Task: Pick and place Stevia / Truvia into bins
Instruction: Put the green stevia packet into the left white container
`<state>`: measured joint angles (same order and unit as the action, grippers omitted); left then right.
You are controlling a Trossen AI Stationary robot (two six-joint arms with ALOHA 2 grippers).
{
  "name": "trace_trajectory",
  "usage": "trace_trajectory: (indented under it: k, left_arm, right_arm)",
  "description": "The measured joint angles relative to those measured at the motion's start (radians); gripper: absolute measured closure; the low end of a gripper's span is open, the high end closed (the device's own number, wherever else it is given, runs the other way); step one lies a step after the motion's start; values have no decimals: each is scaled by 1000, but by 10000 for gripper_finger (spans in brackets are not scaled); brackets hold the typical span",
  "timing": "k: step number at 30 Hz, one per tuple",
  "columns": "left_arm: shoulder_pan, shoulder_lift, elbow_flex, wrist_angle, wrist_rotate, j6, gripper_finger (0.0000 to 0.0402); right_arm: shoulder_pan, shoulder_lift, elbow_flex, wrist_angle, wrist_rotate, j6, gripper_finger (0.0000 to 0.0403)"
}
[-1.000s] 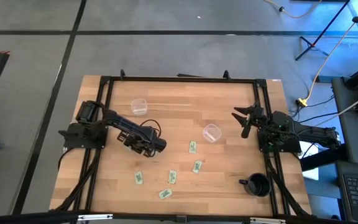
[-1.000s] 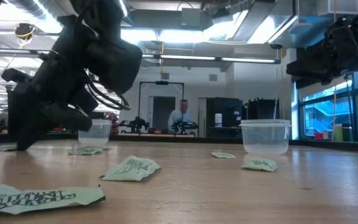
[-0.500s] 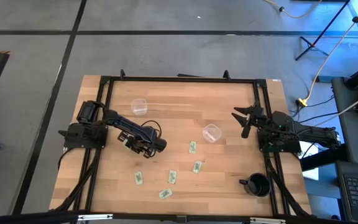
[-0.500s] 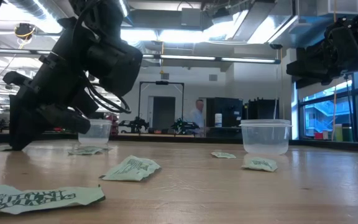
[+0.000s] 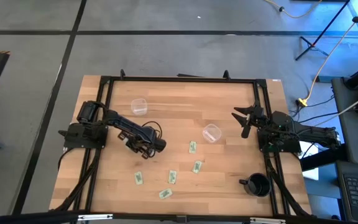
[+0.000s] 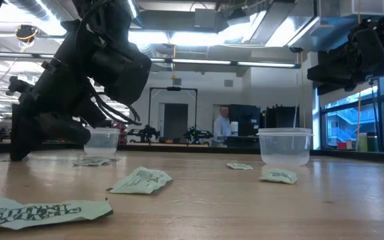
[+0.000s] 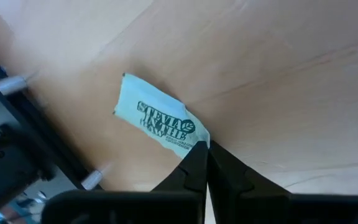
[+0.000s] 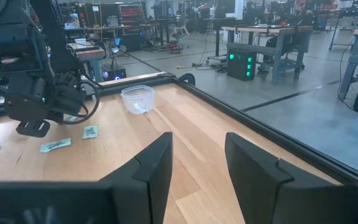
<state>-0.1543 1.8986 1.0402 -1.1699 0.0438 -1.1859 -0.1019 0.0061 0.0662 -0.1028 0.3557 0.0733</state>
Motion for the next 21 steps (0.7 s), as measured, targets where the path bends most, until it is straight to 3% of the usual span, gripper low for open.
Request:
trace_trajectory:
  k: [12, 18, 21]
  left_arm:
    - [-3, -7, 113, -81, -29, 144, 400]
    - [1, -12, 267, -334, -199, 187, 399]
    - [30, -51, 312, -346, -298, 229, 400]
  right_arm:
    - [0, 0, 0, 0, 0, 0, 251]
    - [0, 0, 0, 0, 0, 0, 251]
    - [0, 0, 0, 0, 0, 0, 251]
